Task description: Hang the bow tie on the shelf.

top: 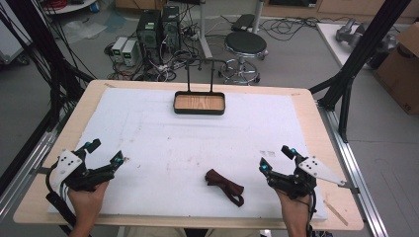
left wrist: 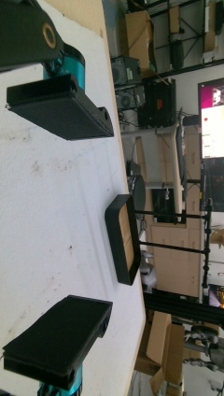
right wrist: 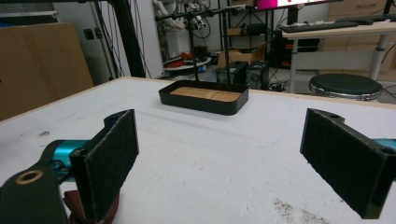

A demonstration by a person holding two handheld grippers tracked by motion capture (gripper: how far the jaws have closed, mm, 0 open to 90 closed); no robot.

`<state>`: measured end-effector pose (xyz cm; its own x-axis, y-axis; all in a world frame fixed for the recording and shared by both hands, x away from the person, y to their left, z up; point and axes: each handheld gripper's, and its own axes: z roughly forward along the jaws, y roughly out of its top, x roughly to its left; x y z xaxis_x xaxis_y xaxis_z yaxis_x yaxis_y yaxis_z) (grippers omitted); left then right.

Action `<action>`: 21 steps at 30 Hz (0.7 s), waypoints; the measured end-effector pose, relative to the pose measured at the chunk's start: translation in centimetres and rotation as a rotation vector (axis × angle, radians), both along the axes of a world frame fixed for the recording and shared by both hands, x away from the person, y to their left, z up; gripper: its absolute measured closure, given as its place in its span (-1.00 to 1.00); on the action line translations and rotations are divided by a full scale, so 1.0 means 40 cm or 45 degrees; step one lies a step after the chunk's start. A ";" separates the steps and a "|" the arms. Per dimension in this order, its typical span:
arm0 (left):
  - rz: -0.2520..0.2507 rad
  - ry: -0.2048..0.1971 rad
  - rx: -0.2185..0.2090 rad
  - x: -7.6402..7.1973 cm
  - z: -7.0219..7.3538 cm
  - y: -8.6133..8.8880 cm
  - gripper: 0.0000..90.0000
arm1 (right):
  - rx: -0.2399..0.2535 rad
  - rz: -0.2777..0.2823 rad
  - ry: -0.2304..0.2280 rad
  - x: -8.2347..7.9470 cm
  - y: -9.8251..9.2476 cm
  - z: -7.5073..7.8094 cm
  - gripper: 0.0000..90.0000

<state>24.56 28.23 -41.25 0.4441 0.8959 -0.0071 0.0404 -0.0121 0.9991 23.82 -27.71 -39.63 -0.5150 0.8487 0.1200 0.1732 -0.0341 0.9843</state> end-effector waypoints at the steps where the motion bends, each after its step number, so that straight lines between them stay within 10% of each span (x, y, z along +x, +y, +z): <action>1: 0.002 -0.004 0.000 -0.001 0.000 -0.001 -0.68 | 0.000 0.000 0.000 0.000 0.000 0.000 -0.77; 21: -0.013 0.035 -0.001 0.011 -0.007 -0.009 -0.67 | -0.026 0.015 -0.007 -0.007 0.008 0.002 -0.76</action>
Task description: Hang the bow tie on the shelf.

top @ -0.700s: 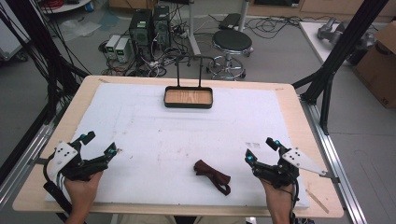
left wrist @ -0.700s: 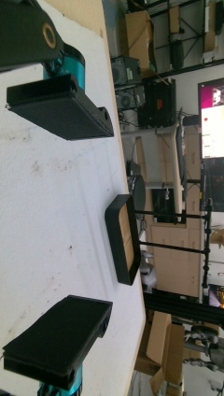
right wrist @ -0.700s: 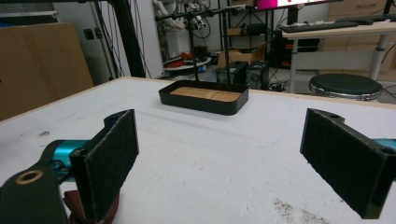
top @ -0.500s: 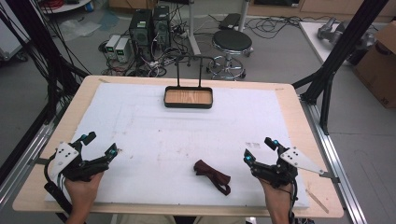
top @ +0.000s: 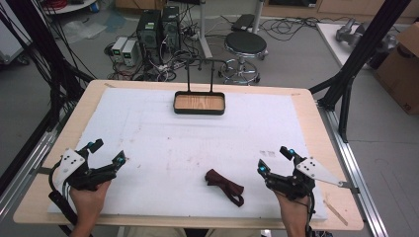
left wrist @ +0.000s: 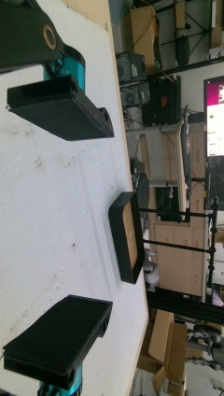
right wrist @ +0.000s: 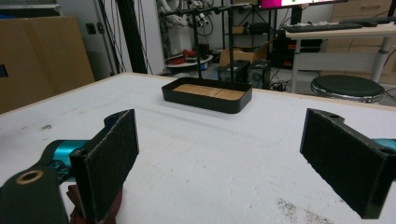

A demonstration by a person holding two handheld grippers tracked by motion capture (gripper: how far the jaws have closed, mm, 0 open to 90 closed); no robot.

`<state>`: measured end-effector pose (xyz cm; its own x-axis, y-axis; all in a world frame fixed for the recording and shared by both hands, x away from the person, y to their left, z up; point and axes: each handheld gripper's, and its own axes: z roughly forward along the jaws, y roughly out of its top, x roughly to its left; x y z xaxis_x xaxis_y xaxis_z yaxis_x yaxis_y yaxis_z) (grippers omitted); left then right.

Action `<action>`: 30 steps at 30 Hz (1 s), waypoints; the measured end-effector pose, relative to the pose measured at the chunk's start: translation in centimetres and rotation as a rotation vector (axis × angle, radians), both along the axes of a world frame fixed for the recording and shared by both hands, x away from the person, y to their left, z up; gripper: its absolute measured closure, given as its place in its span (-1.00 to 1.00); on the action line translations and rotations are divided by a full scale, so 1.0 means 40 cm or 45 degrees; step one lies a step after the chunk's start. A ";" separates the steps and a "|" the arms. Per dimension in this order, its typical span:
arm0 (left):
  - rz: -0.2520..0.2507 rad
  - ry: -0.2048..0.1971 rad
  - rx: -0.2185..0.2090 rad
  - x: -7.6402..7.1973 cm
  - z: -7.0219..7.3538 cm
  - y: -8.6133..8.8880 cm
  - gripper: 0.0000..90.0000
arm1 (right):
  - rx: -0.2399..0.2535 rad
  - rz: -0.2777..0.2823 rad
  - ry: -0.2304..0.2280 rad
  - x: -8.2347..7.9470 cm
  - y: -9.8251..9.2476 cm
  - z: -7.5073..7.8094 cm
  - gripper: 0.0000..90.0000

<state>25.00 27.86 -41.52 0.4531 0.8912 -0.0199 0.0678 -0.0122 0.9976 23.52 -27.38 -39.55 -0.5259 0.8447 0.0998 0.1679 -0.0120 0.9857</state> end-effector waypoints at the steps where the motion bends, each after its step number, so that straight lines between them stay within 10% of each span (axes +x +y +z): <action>1: -0.004 -0.001 0.000 0.001 0.000 -0.001 -0.67 | 0.001 0.002 0.001 0.000 0.000 0.000 -0.77; 18: -0.007 0.010 -0.005 0.002 -0.003 -0.002 -0.67 | -0.025 0.158 0.076 0.029 0.067 -0.020 -0.67; 30: -0.004 0.018 -0.007 0.003 -0.005 -0.002 -0.67 | -0.153 0.340 0.211 0.060 0.145 -0.067 -0.46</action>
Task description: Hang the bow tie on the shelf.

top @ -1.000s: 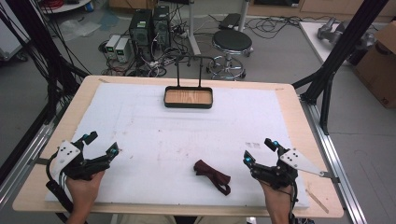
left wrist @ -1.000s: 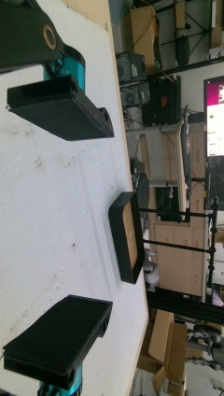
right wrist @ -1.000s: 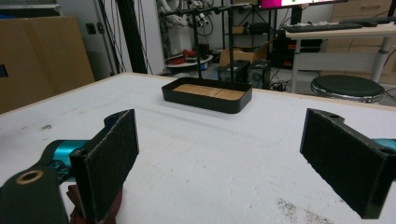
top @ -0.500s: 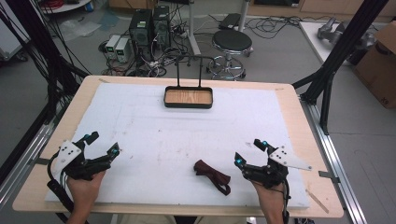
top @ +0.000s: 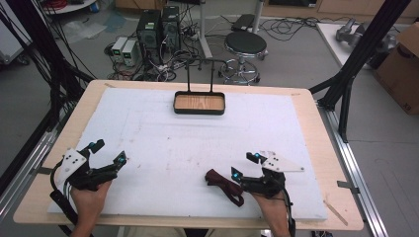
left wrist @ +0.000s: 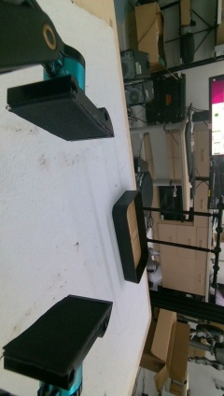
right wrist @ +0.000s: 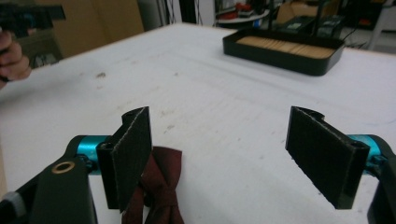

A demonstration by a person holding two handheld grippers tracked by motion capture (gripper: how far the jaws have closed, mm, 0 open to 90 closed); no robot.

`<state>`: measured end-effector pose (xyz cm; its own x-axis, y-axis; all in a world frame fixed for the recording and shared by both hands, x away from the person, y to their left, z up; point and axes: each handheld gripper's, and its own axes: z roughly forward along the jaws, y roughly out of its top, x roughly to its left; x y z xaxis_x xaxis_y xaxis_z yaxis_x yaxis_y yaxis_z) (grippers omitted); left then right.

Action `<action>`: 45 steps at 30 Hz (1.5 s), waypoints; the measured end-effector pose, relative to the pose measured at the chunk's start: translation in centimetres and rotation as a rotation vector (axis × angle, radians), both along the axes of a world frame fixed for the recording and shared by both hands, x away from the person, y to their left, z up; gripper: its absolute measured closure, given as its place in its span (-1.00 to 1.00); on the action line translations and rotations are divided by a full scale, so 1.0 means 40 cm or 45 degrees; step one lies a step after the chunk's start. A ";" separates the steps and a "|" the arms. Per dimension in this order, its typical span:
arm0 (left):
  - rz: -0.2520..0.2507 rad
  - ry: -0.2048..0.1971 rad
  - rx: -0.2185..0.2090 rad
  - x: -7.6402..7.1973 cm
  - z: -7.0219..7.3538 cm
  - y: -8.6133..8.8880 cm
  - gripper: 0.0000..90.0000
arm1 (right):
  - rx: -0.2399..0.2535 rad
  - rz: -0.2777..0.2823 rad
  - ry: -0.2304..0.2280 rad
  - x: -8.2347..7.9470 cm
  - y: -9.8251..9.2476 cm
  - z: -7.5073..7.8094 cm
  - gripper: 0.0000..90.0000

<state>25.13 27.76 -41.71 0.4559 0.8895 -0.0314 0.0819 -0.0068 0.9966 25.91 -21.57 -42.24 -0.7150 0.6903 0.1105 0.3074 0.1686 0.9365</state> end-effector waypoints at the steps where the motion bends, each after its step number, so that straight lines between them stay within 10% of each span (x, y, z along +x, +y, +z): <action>1: 0.003 -0.001 0.002 -0.001 0.000 -0.001 -0.67 | 0.000 0.000 0.000 0.000 0.000 0.000 -0.42; 18: -0.004 0.001 0.007 0.000 0.000 -0.006 -0.67 | -0.232 0.150 0.193 0.013 0.075 -0.047 0.24; 32: -0.005 0.008 0.014 0.001 -0.002 -0.007 -0.65 | -0.262 0.201 0.288 0.019 0.082 -0.060 0.56; 45: 0.002 0.004 0.018 0.001 -0.002 -0.006 -0.65 | -0.181 0.150 0.233 0.014 0.063 -0.042 0.71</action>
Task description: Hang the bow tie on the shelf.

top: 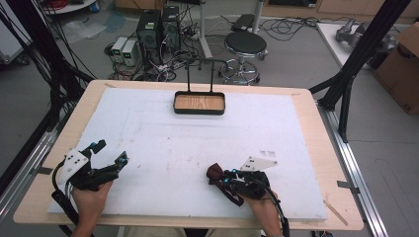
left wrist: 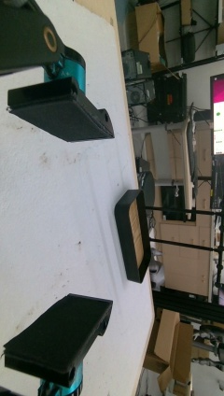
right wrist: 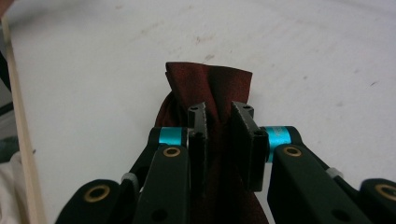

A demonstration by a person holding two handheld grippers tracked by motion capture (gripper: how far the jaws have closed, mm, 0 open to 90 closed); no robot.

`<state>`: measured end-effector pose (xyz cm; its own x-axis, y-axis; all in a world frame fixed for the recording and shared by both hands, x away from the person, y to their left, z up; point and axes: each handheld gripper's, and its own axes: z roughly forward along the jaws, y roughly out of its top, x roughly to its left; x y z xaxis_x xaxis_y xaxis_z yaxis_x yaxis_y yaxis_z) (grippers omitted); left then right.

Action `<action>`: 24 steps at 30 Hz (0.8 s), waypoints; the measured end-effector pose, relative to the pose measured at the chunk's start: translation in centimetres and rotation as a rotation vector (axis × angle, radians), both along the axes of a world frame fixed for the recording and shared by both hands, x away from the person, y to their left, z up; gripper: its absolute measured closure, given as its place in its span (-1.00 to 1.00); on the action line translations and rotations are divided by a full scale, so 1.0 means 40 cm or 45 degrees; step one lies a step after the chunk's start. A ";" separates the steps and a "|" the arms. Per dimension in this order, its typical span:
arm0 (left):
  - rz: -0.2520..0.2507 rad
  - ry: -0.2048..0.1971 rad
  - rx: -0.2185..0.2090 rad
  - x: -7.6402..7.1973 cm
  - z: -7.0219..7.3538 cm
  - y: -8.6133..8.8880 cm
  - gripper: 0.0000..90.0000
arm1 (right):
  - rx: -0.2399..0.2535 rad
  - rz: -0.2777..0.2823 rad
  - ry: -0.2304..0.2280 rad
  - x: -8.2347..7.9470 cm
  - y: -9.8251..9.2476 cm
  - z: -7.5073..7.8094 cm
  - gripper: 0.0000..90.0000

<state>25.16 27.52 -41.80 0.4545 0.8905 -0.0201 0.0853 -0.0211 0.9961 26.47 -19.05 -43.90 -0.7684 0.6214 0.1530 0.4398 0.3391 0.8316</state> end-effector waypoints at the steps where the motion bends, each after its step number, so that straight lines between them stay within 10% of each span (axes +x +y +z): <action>1: -0.001 0.001 -0.001 0.000 0.000 0.000 -0.65 | 0.017 -0.008 -0.009 0.000 -0.005 0.004 0.71; 10: -0.011 -0.001 -0.006 0.007 -0.001 -0.005 -0.65 | 0.127 -0.073 -0.042 0.022 -0.044 0.041 0.71; 24: -0.021 -0.003 -0.020 0.018 -0.002 -0.009 -0.65 | 0.077 -0.157 -0.180 0.126 -0.042 0.155 0.71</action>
<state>25.86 27.17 -41.86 0.4695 0.8824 -0.0325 0.0824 -0.0071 0.9966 31.50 -20.74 -37.71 -0.7035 0.7051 0.0890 0.3522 0.2372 0.9054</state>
